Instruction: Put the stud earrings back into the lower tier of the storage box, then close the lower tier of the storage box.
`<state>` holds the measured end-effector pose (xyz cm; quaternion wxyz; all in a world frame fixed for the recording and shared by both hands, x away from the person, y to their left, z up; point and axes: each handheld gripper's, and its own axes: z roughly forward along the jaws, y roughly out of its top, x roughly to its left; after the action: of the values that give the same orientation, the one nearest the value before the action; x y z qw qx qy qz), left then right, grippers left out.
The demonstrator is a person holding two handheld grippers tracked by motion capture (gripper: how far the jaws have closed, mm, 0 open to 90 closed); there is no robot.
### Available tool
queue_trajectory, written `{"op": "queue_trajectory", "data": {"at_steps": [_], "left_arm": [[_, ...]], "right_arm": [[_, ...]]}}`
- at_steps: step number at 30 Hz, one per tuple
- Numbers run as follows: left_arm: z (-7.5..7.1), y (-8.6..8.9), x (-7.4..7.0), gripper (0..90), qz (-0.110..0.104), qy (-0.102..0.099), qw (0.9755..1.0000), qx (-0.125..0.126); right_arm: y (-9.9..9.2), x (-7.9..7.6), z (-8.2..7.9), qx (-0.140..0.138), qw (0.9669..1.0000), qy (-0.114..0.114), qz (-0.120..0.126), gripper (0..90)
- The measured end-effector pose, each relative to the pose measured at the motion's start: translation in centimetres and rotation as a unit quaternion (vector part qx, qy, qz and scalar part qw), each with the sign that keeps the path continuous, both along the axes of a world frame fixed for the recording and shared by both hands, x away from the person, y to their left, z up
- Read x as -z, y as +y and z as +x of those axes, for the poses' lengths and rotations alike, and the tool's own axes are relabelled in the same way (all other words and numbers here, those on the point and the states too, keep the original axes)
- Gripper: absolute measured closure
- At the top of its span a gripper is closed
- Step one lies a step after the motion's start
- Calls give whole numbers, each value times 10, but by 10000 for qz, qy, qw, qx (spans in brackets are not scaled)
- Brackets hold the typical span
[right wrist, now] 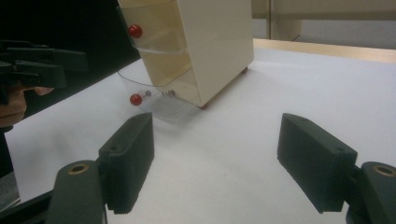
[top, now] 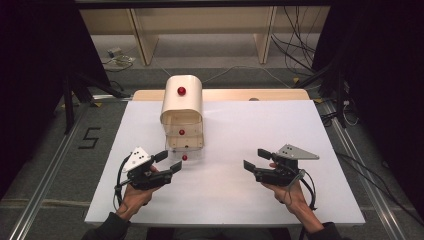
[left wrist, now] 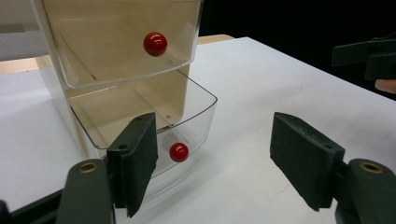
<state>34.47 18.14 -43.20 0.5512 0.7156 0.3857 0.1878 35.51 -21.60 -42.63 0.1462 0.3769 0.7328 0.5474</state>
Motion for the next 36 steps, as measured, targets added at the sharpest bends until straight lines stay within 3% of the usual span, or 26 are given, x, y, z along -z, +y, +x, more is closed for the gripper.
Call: {"op": "queue_trajectory", "data": {"at_steps": [8,15,20,29,36], "left_arm": [[4,0,2,336,142,105,9998,27],[8,-2,6,343,382,423,9983,139],[10,-2,8,365,451,501,9976,156],[12,-3,11,466,761,643,9949,123],[12,-4,12,627,882,667,9939,8]], "right_arm": [[-4,3,-4,1,10000,33,-29,279],[-6,5,-8,-13,10000,50,-55,279],[-8,5,-10,14,9999,91,-41,278],[-12,6,-13,4,9999,104,-41,279],[-12,7,-13,-19,9999,124,-47,279]]}}
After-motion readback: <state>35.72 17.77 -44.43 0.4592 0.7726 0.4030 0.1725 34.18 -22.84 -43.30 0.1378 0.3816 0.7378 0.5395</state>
